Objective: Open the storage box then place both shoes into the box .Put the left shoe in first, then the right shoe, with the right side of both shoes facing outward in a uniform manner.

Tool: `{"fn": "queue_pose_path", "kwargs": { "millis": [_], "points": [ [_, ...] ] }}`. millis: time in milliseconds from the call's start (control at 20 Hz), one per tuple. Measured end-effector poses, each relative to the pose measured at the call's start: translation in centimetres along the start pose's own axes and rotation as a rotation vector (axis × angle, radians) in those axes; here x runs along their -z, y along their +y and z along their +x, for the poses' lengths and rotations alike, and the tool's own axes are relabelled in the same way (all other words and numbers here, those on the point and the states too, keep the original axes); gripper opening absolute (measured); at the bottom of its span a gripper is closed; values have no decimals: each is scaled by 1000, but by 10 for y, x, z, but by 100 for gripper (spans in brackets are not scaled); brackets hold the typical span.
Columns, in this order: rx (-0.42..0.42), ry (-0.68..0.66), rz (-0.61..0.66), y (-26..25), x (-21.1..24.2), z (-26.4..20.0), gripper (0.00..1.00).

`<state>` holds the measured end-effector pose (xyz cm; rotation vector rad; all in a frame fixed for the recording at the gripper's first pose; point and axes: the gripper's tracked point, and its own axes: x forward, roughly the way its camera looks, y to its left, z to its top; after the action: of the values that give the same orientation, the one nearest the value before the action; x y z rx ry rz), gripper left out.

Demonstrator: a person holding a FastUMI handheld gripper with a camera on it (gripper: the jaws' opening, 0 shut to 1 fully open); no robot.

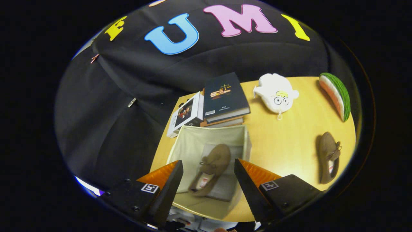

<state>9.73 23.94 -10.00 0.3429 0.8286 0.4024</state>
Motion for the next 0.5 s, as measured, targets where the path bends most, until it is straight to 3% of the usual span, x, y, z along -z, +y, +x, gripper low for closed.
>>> {"fn": "queue_pose_path", "kwargs": {
  "millis": [350,500],
  "points": [
    [160,-23,-51,-136,-4,-61,99],
    [226,-14,-128,-193,2,-85,99]
  ]
}}
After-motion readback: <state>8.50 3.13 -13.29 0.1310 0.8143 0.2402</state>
